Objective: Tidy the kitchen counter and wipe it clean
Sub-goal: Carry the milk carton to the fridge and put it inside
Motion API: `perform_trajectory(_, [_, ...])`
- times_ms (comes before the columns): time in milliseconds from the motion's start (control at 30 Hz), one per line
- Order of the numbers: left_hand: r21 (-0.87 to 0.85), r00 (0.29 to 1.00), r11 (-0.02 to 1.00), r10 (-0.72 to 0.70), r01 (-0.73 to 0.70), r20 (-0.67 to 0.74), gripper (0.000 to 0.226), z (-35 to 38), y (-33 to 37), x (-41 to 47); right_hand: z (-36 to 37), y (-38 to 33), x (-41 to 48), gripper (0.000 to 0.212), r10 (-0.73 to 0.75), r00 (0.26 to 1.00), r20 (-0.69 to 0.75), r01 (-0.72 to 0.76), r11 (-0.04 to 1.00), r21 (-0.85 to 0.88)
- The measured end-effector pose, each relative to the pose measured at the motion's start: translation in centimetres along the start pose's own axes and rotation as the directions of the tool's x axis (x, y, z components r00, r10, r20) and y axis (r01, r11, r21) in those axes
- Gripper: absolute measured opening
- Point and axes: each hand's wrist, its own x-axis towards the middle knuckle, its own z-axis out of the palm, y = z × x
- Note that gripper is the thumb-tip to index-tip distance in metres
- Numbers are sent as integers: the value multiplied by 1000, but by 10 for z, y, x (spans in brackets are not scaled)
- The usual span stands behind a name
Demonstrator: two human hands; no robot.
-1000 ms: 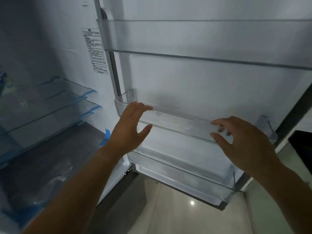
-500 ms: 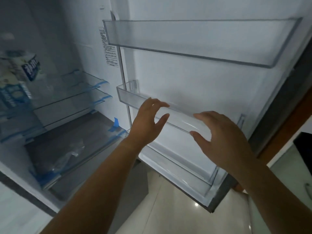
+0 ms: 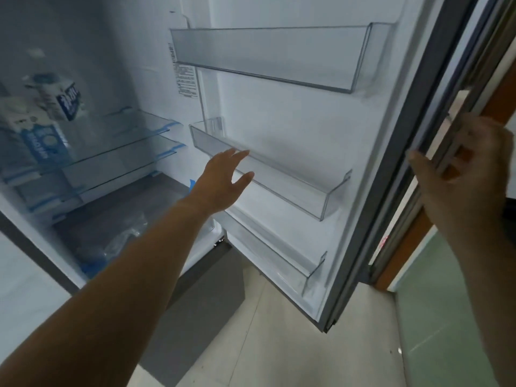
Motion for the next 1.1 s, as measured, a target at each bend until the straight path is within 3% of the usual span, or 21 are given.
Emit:
perform_trajectory(100, [-13, 999, 1000, -24, 24, 28, 53, -13, -1, -23, 19, -4, -4, 75, 82, 994, 77, -84, 996, 36])
perform_trajectory(233, [-60, 989, 988, -145, 145, 14, 52, -36, 0, -77, 32, -19, -20, 76, 27, 1000, -4, -26, 997, 73])
perform_trajectory(367, [-58, 953, 953, -300, 298, -47, 48, -58, -8, -146, 42, -42, -52, 87, -9, 1000, 23, 7, 996, 86])
perform_trajectory(633, [-174, 824, 855, -517, 488, -232, 42, -101, -22, -258, 93, -137, -128, 70, -343, 935, -85, 353, 912, 208])
perform_trajectory(767, [-181, 777, 831, -557, 527, -294, 42, -122, -31, -274, 134, -178, -146, 70, -395, 918, 22, 358, 852, 382])
perform_trajectory(1100, [-185, 628, 741, -652, 645, -425, 48, -164, -93, -269, 250, -236, -152, 79, -596, 759, 263, 399, 745, 535])
